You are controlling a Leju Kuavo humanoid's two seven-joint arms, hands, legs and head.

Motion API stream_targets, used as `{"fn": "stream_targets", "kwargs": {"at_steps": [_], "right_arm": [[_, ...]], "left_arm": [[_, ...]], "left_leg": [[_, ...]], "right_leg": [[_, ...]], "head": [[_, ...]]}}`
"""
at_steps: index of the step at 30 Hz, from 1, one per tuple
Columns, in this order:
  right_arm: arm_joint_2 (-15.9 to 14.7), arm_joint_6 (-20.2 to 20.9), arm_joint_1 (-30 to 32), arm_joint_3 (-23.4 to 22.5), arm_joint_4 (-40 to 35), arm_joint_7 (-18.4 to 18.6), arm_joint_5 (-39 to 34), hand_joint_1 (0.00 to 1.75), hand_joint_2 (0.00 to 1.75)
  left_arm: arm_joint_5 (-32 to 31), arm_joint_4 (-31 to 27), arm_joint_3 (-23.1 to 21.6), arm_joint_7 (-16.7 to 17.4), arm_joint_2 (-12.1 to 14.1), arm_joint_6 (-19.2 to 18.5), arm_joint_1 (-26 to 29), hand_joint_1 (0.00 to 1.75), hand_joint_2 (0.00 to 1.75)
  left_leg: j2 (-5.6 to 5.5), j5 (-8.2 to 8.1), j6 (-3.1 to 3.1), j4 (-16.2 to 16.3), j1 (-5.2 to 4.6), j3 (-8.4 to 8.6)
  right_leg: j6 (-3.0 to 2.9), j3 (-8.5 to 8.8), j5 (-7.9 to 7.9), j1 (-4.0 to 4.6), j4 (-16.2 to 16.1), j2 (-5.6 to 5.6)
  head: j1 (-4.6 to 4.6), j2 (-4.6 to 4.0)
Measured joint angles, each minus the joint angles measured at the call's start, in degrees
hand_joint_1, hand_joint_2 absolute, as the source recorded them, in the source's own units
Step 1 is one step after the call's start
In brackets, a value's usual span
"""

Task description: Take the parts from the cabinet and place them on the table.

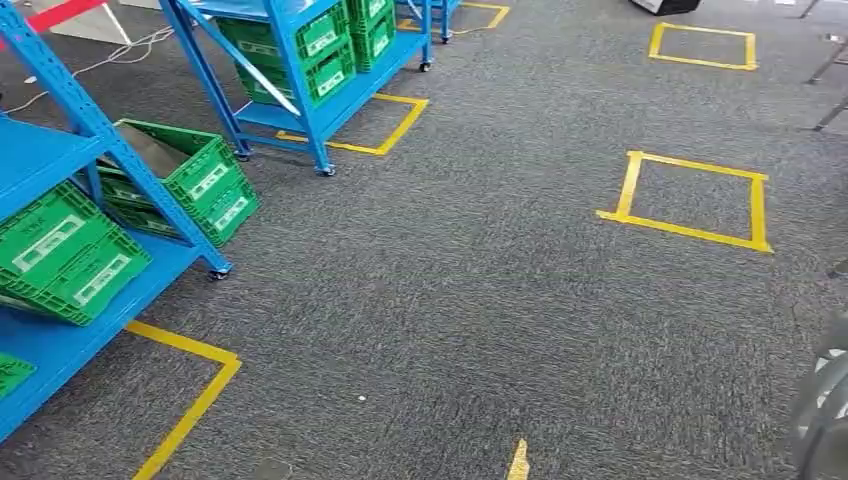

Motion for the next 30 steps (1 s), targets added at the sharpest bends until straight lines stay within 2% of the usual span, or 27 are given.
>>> {"fn": "stream_targets", "kwargs": {"at_steps": [1, 2, 3, 4, 6, 7, 8, 9, 10, 11, 12, 13, 15, 16, 17, 18, 19, 20, 21, 22, 23, 24, 25, 26, 27, 28, 30], "right_arm": [[-0.09, -0.48, 0.06, 0.20, -0.02, 0.00, 0.11, 1.75, 1.75], [-0.37, -0.87, 0.17, 0.39, 0.00, 0.00, 0.28, 1.75, 1.75], [-0.57, -1.09, -0.10, 0.85, 0.00, 0.00, 0.48, 1.75, 1.75], [-0.72, -1.24, -0.38, 1.40, 0.00, 0.00, 0.63, 1.75, 1.75], [-1.18, -1.42, -0.39, 2.38, 0.13, -0.02, 0.98, 1.75, 1.75], [-1.29, -1.68, -0.44, 2.91, 0.33, -0.02, 1.40, 1.75, 1.75], [-1.46, -2.23, -0.73, 3.50, 0.70, 0.02, 1.90, 1.75, 1.75], [-1.59, -2.79, -1.38, 4.36, 1.41, 0.02, 2.68, 1.75, 1.75], [-1.62, -3.41, -2.28, 5.38, 2.21, 0.04, 3.35, 1.75, 1.75], [-1.62, -4.00, -3.14, 6.27, 2.84, 0.04, 3.84, 1.75, 1.75], [-1.62, -4.35, -4.10, 7.11, 3.61, 0.02, 4.13, 1.75, 1.75], [-1.62, -4.50, -4.57, 7.81, 4.18, 0.02, 4.35, 1.75, 1.75], [-1.90, -5.64, -5.80, 9.25, 5.82, 0.02, 5.20, 1.75, 1.75], [-2.19, -6.58, -6.57, 10.14, 6.80, 0.04, 5.84, 1.75, 1.75], [-2.43, -7.57, -7.08, 11.31, 7.52, 0.07, 6.53, 1.75, 1.75], [-2.65, -8.79, -7.64, 12.40, 7.96, 0.04, 6.93, 1.75, 1.75], [-2.86, -9.72, -8.26, 13.46, 8.63, 0.02, 7.25, 1.75, 1.75], [-3.08, -9.88, -8.81, 14.19, 9.18, 0.02, 7.48, 1.75, 1.75], [-3.34, -9.96, -9.13, 14.58, 9.62, 0.02, 7.63, 1.75, 1.75], [-3.59, -10.01, -9.23, 14.95, 10.08, 0.02, 7.74, 1.75, 1.75], [-3.91, -10.03, -9.21, 15.39, 10.51, 0.02, 7.87, 1.75, 1.75], [-4.11, -10.05, -9.19, 15.78, 10.86, 0.04, 8.09, 1.75, 1.75], [-4.20, -10.07, -9.18, 16.00, 11.15, 0.04, 8.53, 1.75, 1.75], [-4.20, -10.12, -9.15, 16.06, 11.28, 0.04, 9.09, 1.75, 1.75], [-4.20, -10.12, -9.09, 16.06, 11.32, 0.02, 9.64, 1.75, 1.75], [-4.22, -10.12, -9.17, 16.06, 11.32, 0.02, 10.14, 1.75, 1.75], [-4.22, -10.14, -8.57, 15.87, 11.24, 0.00, 11.51, 1.75, 1.75]], "left_arm": [[0.02, -0.02, 0.04, 0.00, 0.00, 0.09, -0.05, 0.00, 1.75], [0.00, -0.02, 0.15, 0.00, 0.04, 0.18, -0.16, 0.00, 1.75], [0.04, -0.02, 0.44, 0.00, 0.04, 0.31, -0.22, 0.00, 1.75], [0.26, -0.02, 0.72, 0.00, 0.11, 0.31, -0.10, 0.00, 1.75], [0.63, -0.02, 1.22, -0.09, 0.22, 0.31, 0.18, 0.00, 1.75], [1.03, 0.00, 1.51, -0.20, 0.24, 0.26, 0.24, 0.00, 1.75], [1.71, -0.02, 1.95, -0.48, 0.28, 0.11, 0.23, 0.00, 1.75], [2.34, -0.02, 2.64, -0.76, 0.37, -0.19, 0.15, 0.00, 1.75], [2.69, -0.02, 3.04, -0.92, 0.44, -0.46, 0.07, 0.00, 1.75], [2.86, -0.02, 3.39, -0.98, 0.59, -0.63, -0.02, 0.00, 1.75], [3.10, -0.02, 3.72, -0.98, 0.77, -0.72, -0.03, 0.00, 1.75], [3.26, -0.02, 4.09, -0.98, 0.96, -0.72, 0.02, 0.00, 1.75], [3.63, -0.02, 4.78, -0.37, 1.05, -0.68, -0.19, 0.00, 1.75], [3.63, -0.02, 4.98, 0.11, 1.07, -0.52, -0.22, 0.00, 1.75], [3.28, -0.02, 5.18, 0.54, 1.16, -0.50, -0.27, 0.00, 1.75], [3.08, -0.02, 5.29, 0.59, 1.16, -0.50, -0.26, 0.00, 1.75], [3.06, -0.02, 5.42, 0.59, 1.16, -0.50, -0.15, 0.00, 1.75], [3.02, -0.02, 5.62, 0.59, 1.18, -0.50, 0.05, 0.00, 1.75], [3.02, -0.02, 5.75, 0.55, 1.20, -0.50, 0.26, 0.00, 1.75], [2.99, 0.00, 5.84, 0.55, 1.20, -0.50, 0.46, 0.00, 1.75], [2.91, 0.00, 6.03, 0.46, 1.20, -0.50, 0.53, 0.00, 1.75], [2.75, 0.00, 6.12, 0.33, 1.20, -0.50, 0.47, 0.00, 1.75], [2.58, -0.02, 6.14, 0.20, 1.20, -0.50, 0.39, 0.00, 1.75], [2.45, -0.02, 6.14, 0.17, 1.20, -0.48, 0.30, 0.00, 1.75], [2.32, 0.00, 6.14, 0.17, 1.22, -0.35, 0.29, 0.00, 1.75], [2.03, 0.00, 6.16, 0.15, 1.18, -0.24, 0.29, 0.00, 1.75], [1.52, 0.00, 6.14, 0.22, 1.03, -0.02, 0.31, 0.00, 1.75]], "left_leg": [[0.77, 0.62, 0.32, -0.67, 0.53, 0.00], [1.79, 0.85, 0.51, -0.83, 0.50, 0.05], [2.43, 0.97, 0.84, -0.85, 0.41, -0.15], [3.42, 1.00, 0.88, -0.85, 0.29, -0.32], [5.43, 1.03, 0.86, -0.79, 0.20, -0.57], [6.28, 1.05, 0.83, -0.79, 0.20, -0.58], [7.06, 1.04, 0.81, -0.79, 0.20, -0.57], [7.79, 1.02, 0.77, -0.79, 0.20, -0.51], [8.50, 0.94, 0.62, -0.79, 0.20, -0.37], [9.08, 0.81, 0.36, -0.72, 0.07, -0.15], [9.64, 0.63, -0.12, -0.71, -0.33, -0.27], [9.98, 0.66, -0.42, -0.65, -0.30, -0.21], [10.87, 0.92, -0.95, -0.76, -0.18, -0.02], [11.48, 0.79, -1.25, -0.72, -0.16, 0.02], [9.58, -0.07, -1.72, -0.04, 0.13, -0.22], [6.77, -1.89, -1.80, 2.27, 0.18, -1.27], [5.40, -4.19, -1.84, 6.29, 0.25, -2.98], [4.75, -6.39, -1.87, 11.23, 0.24, -5.17], [4.58, -7.62, -1.89, 15.10, 0.24, -6.99], [4.54, -7.49, -1.85, 16.85, 0.25, -7.92], [4.49, -6.12, -1.76, 15.95, 0.25, -7.66], [4.33, -3.54, -1.61, 12.66, 0.24, -6.38], [3.83, -0.68, -1.38, 7.86, 0.25, -4.35], [2.39, 1.63, -1.13, 3.30, 0.29, -2.46], [-0.68, 1.06, -0.75, 1.68, 0.47, -1.66], [-0.90, 0.89, -0.83, 0.08, 0.55, -1.40], [0.29, 0.80, -0.64, 0.52, 0.06, -1.54]], "right_leg": [[0.26, -0.64, 0.08, 0.04, 0.17, 0.21], [0.26, -1.38, -0.85, 0.24, 1.18, -3.01], [0.54, -2.52, -2.85, 0.31, 3.69, -5.39], [0.91, -4.59, -5.51, 0.20, 8.31, -6.50], [1.45, -8.28, -9.04, 0.05, 17.08, -7.12], [1.60, -8.41, -8.90, -0.02, 18.03, -7.24], [1.67, -7.05, -7.50, -0.07, 16.24, -7.41], [1.61, -4.55, -5.43, -0.08, 12.12, -7.77], [1.42, -1.02, -3.11, -0.07, 6.13, -8.62], [1.23, 2.09, -1.98, 0.03, 1.04, -10.84], [0.44, 3.10, -2.94, 0.60, -0.16, -12.51], [-0.10, 3.02, -2.58, 0.57, -0.29, -11.63], [-0.69, 2.55, -2.40, 0.89, -0.13, -10.65], [-1.12, 2.37, -2.13, 0.75, -0.43, -9.96], [-1.61, 2.44, -1.73, 0.39, -0.69, -9.41], [-1.87, 2.31, -1.65, 0.36, -0.69, -8.94], [-2.05, 2.20, -1.55, 0.37, -0.67, -8.40], [-2.25, 2.12, -1.50, 0.48, -0.67, -7.74], [-2.32, 2.04, -1.46, 0.61, -0.65, -6.97], [-2.37, 2.02, -1.42, 0.70, -0.60, -6.13], [-2.37, 2.03, -1.42, 0.75, -0.51, -5.30], [-2.37, 2.02, -1.42, 0.79, -0.37, -4.45], [-2.34, 2.04, -1.43, 0.79, -0.22, -3.60], [-2.26, 2.02, -1.48, 0.78, -0.05, -2.95], [-2.05, 1.72, -1.47, 0.74, 0.09, -2.46], [-1.65, 1.16, -1.48, 0.78, 0.56, -1.65], [-0.76, 0.65, -1.05, 0.24, 0.28, -0.48]], "head": [[0.13, 0.00], [0.06, 0.00], [0.59, 0.00], [0.79, 0.00], [0.77, 0.00], [0.76, 0.00], [0.76, 0.00], [0.79, 0.00], [0.76, 0.00], [0.79, 0.00], [0.74, 0.00], [0.37, 0.00], [0.44, 0.00], [0.46, 0.00], [0.37, 0.00], [0.06, 0.00], [-0.09, 0.00], [-0.09, 0.00], [-0.09, 0.00], [-0.11, 0.00], [-0.09, 0.00], [-0.11, 0.00], [-0.11, 0.00], [-0.11, 0.00], [-0.02, 0.00], [0.00, 0.00], [-0.13, 0.00]]}}
